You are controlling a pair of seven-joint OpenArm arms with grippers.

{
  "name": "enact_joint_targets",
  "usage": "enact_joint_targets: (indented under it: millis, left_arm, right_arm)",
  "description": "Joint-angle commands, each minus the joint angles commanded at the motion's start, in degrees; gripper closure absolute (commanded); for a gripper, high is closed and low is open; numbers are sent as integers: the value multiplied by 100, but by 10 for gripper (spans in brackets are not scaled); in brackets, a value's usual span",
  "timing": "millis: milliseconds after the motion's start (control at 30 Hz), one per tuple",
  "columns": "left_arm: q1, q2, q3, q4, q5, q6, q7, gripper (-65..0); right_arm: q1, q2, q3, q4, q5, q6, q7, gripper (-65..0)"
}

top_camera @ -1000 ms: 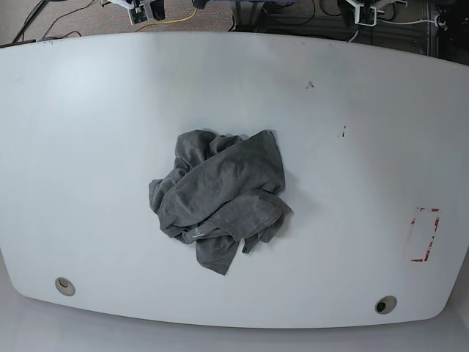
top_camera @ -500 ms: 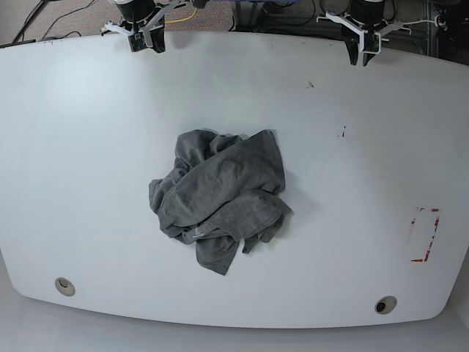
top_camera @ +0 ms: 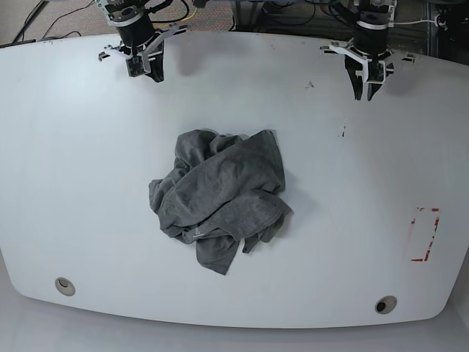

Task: Layout the t-shirt on the table in an organized manner, then fold the t-shirt properly
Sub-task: 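Lower the right gripper onto the edge of the crumpled grey t-shirt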

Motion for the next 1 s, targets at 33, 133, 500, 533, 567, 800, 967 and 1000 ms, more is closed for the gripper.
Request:
enact_joint_targets:
  millis: [33,133,500,533,567,800,967,1000]
  left_arm:
    - [-18,-53,0,9,-9,0,0,-114]
    - [-149,-176,35,18,-26,0,0,-114]
    - [-747,-202,53,26,-35,-396,0,-350]
    - [-800,-193,53,26,-35,-501,0,-399]
    - [-818,-193,53,26,-35,-571,0,-429]
    - [-1108,-193,62,35,-35,-695,0,-526]
    - [-1196,-193,62,35,-35,-695,0,-525]
    - [-1222,-193,62,35,-35,-695,0,-525]
  right_arm:
    - [44,-18,-9,0,0,0,0,-5]
    - [202,-62,-9,0,0,0,-9,-6]
    - [897,-264,-563,0,0,-44,-527,-119]
    - [976,-264,-607,0,0,-44,-633,-151]
    - [1029,-264,-642,0,0,-44,-686,-170]
    - [1626,-273,-826,-18,9,-53,-1099,-246]
    - [2119,-281,-791,-35,9,-53,-1459,-312]
    - [2207,-281,-782,-35,9,-53,-1512,-319]
